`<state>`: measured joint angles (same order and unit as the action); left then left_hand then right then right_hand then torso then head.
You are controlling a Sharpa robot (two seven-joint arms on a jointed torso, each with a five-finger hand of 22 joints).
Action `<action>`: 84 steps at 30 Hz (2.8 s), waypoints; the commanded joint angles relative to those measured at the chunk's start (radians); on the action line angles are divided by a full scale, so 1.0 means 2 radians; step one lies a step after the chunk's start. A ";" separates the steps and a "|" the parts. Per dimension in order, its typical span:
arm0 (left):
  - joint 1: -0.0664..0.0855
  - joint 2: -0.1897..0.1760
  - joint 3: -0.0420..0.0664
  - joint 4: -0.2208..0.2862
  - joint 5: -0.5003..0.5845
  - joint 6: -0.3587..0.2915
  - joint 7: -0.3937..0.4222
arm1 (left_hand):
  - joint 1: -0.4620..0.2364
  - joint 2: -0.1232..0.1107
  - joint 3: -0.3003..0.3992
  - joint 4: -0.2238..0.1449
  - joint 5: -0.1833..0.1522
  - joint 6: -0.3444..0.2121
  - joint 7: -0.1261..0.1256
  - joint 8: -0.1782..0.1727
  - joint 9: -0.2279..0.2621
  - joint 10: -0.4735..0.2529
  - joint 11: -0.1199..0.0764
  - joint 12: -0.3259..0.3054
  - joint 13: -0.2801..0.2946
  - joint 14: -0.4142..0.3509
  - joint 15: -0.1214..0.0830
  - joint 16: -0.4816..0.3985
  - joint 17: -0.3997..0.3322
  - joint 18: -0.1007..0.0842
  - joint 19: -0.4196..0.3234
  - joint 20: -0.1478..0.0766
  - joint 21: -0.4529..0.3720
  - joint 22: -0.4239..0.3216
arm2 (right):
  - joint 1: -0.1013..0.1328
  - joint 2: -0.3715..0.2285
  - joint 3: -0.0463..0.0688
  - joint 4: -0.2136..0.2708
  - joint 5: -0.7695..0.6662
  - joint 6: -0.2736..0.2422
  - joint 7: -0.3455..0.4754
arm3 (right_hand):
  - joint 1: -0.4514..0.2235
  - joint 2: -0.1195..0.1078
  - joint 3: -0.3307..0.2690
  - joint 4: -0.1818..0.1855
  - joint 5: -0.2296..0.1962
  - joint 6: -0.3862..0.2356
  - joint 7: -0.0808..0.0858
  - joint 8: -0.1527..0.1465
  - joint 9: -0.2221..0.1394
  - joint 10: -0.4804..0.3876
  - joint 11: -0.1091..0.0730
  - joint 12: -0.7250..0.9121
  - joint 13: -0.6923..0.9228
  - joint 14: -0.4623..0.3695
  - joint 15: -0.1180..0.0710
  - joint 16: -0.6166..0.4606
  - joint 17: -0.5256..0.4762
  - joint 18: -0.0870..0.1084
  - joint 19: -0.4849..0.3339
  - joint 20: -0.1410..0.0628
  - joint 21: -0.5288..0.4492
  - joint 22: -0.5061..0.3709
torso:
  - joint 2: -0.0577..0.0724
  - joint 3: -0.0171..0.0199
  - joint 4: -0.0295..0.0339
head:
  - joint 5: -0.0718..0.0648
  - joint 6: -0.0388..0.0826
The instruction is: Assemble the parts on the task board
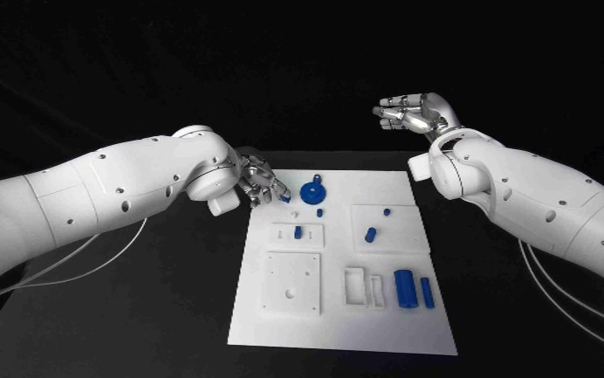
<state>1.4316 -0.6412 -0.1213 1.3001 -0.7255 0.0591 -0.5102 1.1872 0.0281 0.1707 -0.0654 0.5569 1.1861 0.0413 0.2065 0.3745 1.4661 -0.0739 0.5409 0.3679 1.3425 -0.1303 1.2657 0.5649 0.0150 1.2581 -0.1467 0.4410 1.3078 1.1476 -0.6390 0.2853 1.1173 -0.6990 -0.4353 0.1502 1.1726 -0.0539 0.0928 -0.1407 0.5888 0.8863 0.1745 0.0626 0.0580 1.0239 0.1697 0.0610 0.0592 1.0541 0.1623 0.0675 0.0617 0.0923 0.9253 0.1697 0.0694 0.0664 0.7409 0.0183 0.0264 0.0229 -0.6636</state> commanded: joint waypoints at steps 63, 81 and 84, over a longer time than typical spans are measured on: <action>-0.030 -0.065 -0.054 0.142 -0.072 -0.132 -0.022 | -0.019 -0.009 0.041 -0.039 0.035 0.059 -0.036 -0.010 0.133 0.025 -0.006 0.036 -0.017 0.025 -0.002 0.004 0.070 0.008 0.004 0.003 0.027 0.009 | -0.013 -0.005 0.000 0.006 0.002 0.014 0.002 | 0.001 0.003 0.001 0.001 0.008 -0.004 -0.001 -0.003 -0.001 -0.005 -0.001 -0.002 -0.001 -0.004 0.001 -0.003 -0.001 0.010 -0.004 0.001 0.001 0.000 | -0.003 0.0011 0.0022 | 0.007 -0.017; -0.030 -0.067 -0.054 0.144 -0.081 -0.109 -0.031 | -0.021 -0.010 0.043 -0.043 0.042 0.060 -0.036 -0.010 0.135 0.024 -0.006 0.040 -0.016 0.027 -0.002 0.007 0.076 0.008 0.003 0.003 0.030 0.010 | -0.015 -0.006 0.000 0.005 0.002 0.014 0.002 | 0.001 0.003 0.002 0.001 0.010 -0.004 -0.001 -0.003 -0.001 -0.005 -0.001 -0.002 -0.001 -0.004 0.001 -0.003 -0.001 0.010 -0.004 0.001 0.001 -0.001 | -0.004 0.0009 0.0026 | 0.006 -0.019; -0.030 -0.067 -0.054 0.144 -0.082 -0.105 -0.033 | -0.021 -0.009 0.044 -0.044 0.042 0.060 -0.036 -0.010 0.135 0.024 -0.006 0.040 -0.016 0.027 -0.001 0.008 0.077 0.008 0.002 0.003 0.031 0.010 | -0.015 -0.006 0.000 0.005 0.002 0.014 0.002 | 0.001 0.003 0.002 0.001 0.010 -0.004 -0.001 -0.003 -0.001 -0.005 -0.001 -0.002 -0.001 -0.004 0.001 -0.003 -0.001 0.010 -0.004 0.001 0.001 -0.001 | -0.004 0.0009 0.0025 | 0.006 -0.019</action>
<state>1.3796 -0.7751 -0.2233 1.5870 -0.8809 -0.1984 -0.5482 1.1459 0.0040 0.2096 -0.1102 0.6380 1.1931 0.0480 0.1838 0.6090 1.4705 -0.0786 0.6166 0.3348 1.3881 -0.1331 1.2773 0.7175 0.0151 1.2617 -0.1429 0.4997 1.3079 1.1179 -0.6501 0.2845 1.1271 -0.6924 -0.4210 0.1470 1.1727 -0.0540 0.0928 -0.1407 0.6052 0.8865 0.1742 0.0626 0.0580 1.0205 0.1661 0.0610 0.0587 1.0541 0.1623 0.0675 0.0617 0.0923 0.9254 0.1697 0.0694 0.0664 0.7336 0.0203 0.0314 0.0348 -0.7015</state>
